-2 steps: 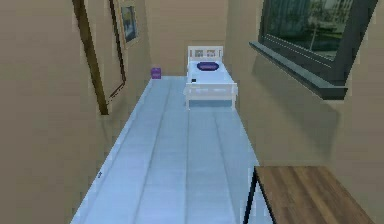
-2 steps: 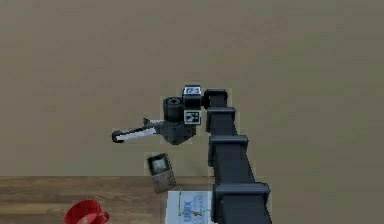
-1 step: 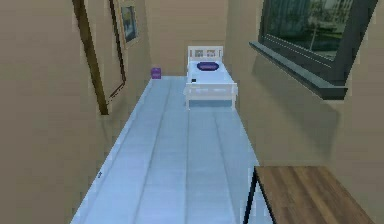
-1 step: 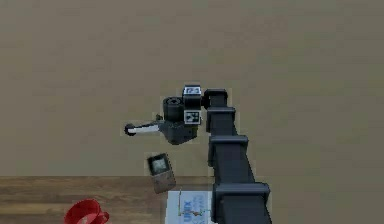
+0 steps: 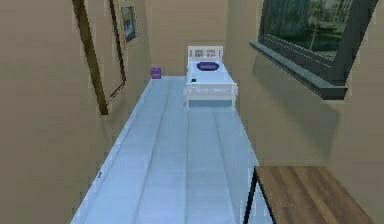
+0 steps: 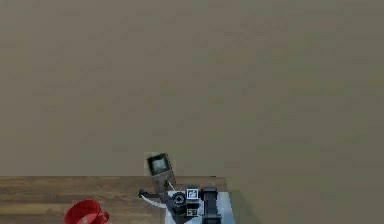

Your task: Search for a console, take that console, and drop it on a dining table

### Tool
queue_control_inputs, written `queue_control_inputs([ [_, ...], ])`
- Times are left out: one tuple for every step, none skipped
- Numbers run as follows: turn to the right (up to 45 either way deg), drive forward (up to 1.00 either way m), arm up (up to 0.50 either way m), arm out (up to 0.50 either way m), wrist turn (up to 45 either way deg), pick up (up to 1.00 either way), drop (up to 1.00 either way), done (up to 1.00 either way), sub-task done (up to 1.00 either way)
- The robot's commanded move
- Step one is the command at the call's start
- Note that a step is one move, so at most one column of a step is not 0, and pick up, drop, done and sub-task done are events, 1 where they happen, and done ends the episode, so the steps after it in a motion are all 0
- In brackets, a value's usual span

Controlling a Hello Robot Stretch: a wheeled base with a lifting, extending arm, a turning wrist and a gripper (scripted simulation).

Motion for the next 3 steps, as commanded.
queue_control_inputs([
  [0.0,0.0,0.0,0.0,0.0,1.0,0.0,0.0,0.0],
  [0.0,0.0,0.1,0.0,0.0,0.0,0.0,0.0,0.0],
  [0.0,0.0,0.24,0.0,0.0,0.0,0.0,0.0,0.0],
])
